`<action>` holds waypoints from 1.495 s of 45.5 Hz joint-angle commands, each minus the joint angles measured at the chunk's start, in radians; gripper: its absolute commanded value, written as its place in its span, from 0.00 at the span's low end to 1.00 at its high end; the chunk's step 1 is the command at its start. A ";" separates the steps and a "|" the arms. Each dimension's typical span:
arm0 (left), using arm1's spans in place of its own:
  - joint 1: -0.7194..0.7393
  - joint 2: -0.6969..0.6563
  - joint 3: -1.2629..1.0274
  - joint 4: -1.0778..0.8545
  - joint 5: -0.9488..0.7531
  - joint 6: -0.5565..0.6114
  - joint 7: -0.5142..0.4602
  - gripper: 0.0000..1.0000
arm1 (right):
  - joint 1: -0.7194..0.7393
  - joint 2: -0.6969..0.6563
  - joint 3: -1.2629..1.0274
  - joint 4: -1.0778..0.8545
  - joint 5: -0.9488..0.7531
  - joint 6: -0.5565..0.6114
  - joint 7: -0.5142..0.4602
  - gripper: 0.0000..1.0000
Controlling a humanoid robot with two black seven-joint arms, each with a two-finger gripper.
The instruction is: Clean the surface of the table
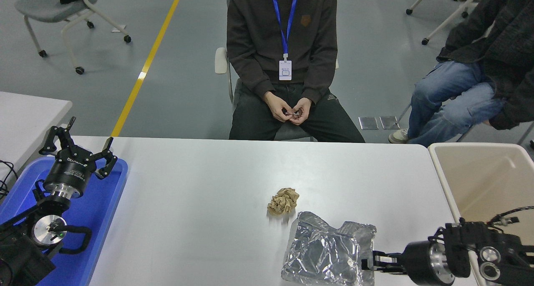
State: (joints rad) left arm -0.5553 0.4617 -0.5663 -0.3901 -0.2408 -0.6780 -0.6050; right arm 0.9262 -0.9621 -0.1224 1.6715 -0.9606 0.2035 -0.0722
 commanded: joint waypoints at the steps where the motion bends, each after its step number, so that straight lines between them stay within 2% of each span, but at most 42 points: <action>1: 0.000 0.000 0.000 0.000 0.000 0.000 0.001 1.00 | 0.138 -0.127 0.007 0.034 0.006 0.132 0.000 0.00; 10: 0.000 0.000 0.000 0.000 0.000 0.000 0.001 1.00 | 0.243 -0.220 0.026 0.056 0.086 0.286 0.000 0.00; 27: 0.000 0.000 -0.001 0.000 0.000 0.000 0.001 1.00 | 0.336 -0.326 0.081 0.039 0.115 0.416 0.002 0.00; 39: 0.000 0.000 0.000 0.000 0.000 0.000 0.001 1.00 | 0.335 -0.414 0.109 0.017 0.120 0.418 0.002 0.00; 46: 0.000 0.000 0.000 -0.001 0.000 0.000 -0.001 1.00 | 0.330 -0.431 0.115 -0.064 0.125 0.402 0.003 0.00; 68: 0.000 0.000 0.000 -0.001 0.000 0.000 0.001 1.00 | 0.327 -0.448 0.107 -0.202 0.282 0.317 0.002 0.00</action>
State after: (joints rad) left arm -0.5553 0.4617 -0.5662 -0.3901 -0.2408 -0.6780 -0.6056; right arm 1.2554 -1.3983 -0.0083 1.5295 -0.7554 0.5666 -0.0695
